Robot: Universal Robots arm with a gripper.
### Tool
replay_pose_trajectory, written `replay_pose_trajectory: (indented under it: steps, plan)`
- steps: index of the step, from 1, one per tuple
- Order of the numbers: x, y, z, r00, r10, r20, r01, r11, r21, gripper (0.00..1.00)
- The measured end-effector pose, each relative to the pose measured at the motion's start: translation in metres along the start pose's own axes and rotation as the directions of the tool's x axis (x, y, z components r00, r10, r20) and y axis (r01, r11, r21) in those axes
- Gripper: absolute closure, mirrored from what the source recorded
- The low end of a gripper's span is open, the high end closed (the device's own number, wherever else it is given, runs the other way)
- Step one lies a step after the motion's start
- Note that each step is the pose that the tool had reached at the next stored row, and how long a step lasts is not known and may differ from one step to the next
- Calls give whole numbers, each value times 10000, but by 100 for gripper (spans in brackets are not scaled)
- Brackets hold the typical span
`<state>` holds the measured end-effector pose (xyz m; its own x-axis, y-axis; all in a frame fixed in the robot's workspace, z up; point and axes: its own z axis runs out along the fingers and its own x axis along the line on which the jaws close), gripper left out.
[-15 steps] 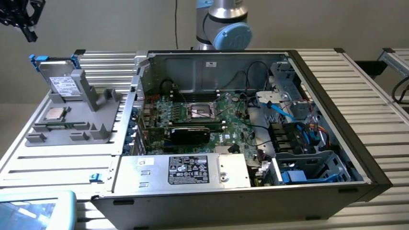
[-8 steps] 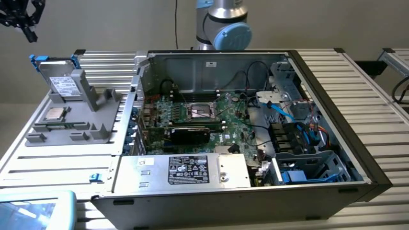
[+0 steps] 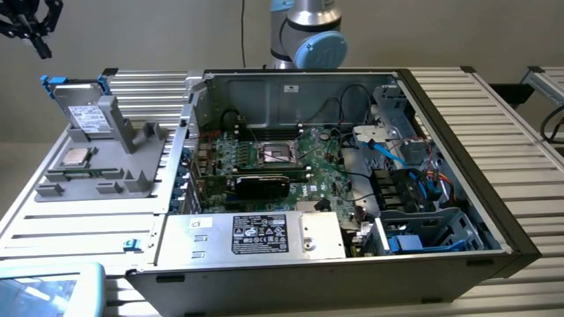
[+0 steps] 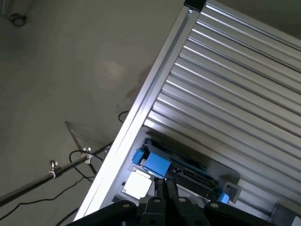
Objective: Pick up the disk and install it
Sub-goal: 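Pick up the disk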
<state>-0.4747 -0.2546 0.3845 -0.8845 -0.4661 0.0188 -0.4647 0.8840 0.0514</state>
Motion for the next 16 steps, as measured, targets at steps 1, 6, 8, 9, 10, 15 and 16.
replay_pose_trajectory:
  steps: [1, 6, 8, 9, 10, 15, 16]
  plan:
    - [0, 0, 0, 9998, -181, 0, 181, 9998, 8, 89]
    - [0, 0, 1, 9941, -1084, -5, 1084, 9941, 48, 89]
    - [0, 0, 1, 9896, -1440, -4, 1440, 9896, 66, 89]
    - [0, 0, 1, 9865, -1635, -4, 1635, 9865, 76, 89]
    - [0, 0, 1, 9836, -1801, -3, 1801, 9836, 85, 89]
    - [0, 0, 4, 9627, -2704, -7, 2704, 9627, 121, 89]
    - [0, 0, 5, 9577, -2878, -10, 2878, 9576, 125, 89]
